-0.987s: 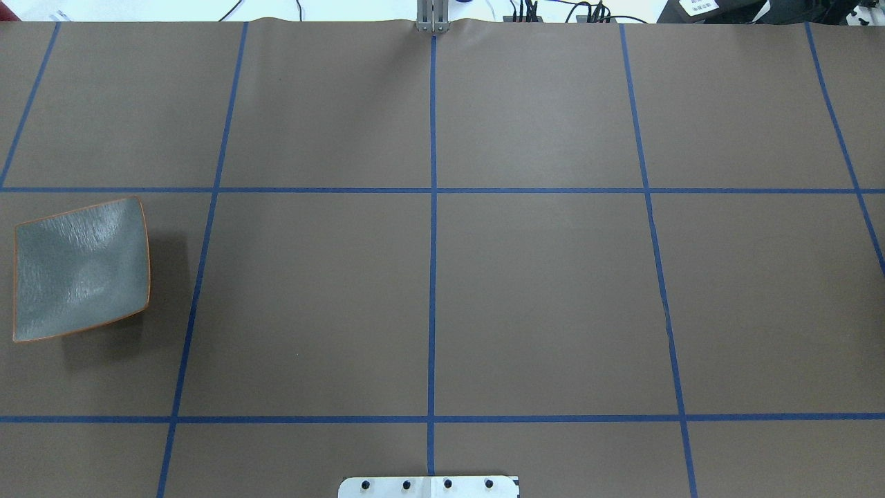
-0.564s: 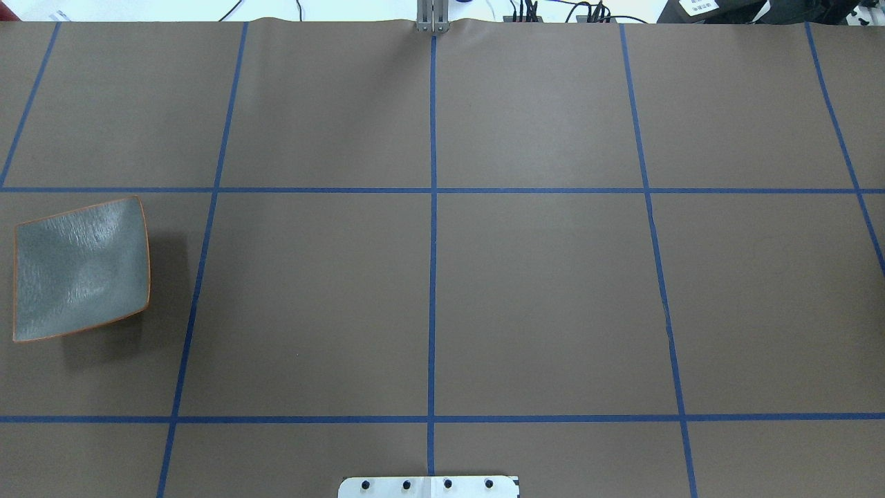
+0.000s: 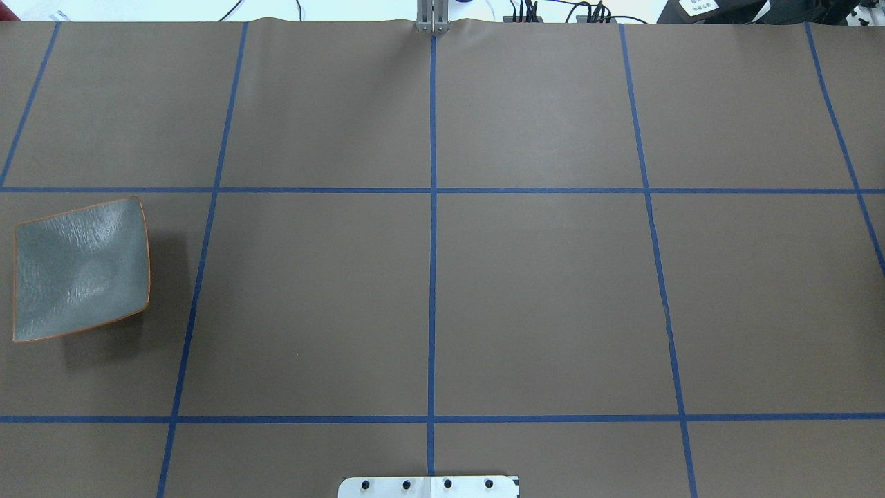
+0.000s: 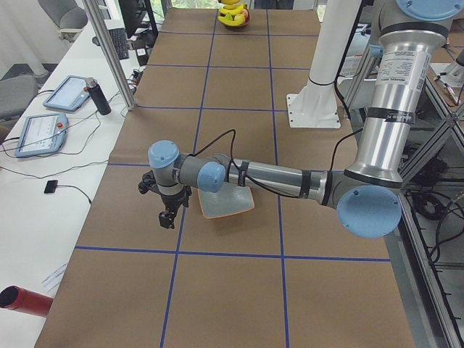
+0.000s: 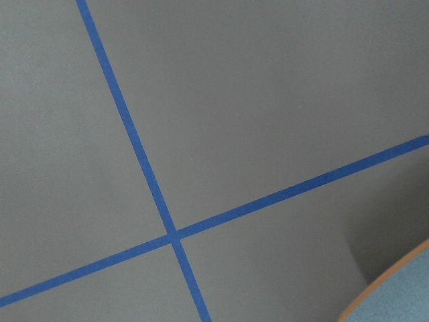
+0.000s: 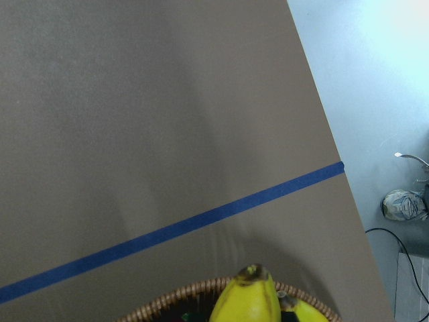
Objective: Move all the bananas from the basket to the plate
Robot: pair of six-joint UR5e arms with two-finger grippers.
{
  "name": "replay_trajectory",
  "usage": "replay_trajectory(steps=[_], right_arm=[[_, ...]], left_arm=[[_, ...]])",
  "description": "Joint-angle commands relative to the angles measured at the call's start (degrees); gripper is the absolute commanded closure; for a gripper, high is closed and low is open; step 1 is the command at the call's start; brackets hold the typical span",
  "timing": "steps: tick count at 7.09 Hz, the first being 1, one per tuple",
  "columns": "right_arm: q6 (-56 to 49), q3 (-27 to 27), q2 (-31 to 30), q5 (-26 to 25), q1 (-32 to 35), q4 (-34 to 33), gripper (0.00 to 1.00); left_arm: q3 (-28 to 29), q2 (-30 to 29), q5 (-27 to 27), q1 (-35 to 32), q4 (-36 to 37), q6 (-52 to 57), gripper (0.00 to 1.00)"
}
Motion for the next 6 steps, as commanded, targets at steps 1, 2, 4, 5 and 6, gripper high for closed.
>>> replay_trajectory(steps=[1, 2, 4, 5, 6], right_arm=[[-6.55, 11.58, 0.48, 0.18, 3.20, -16.05, 1.00], [-5.53, 12.68, 3.45, 0.18, 2.16, -21.52, 1.00], [8.45, 15.82, 9.17, 3.75, -3.95, -25.10, 1.00], [17.68, 19.42, 11.19, 4.74, -8.87, -25.09, 1.00], [24.74, 22.67, 12.69, 5.45, -12.67, -25.18, 1.00]], left_arm=[[0.52, 0.00, 0.00, 0.33, -0.12, 0.00, 0.00], [0.52, 0.00, 0.00, 0.59, -0.04, 0.00, 0.00], [0.52, -1.57, 0.00, 0.60, 0.23, -0.18, 0.00], [0.43, -1.67, -0.09, 0.68, 0.40, -0.35, 0.00], [0.43, -1.76, -0.44, 0.68, 0.23, -1.14, 0.00]])
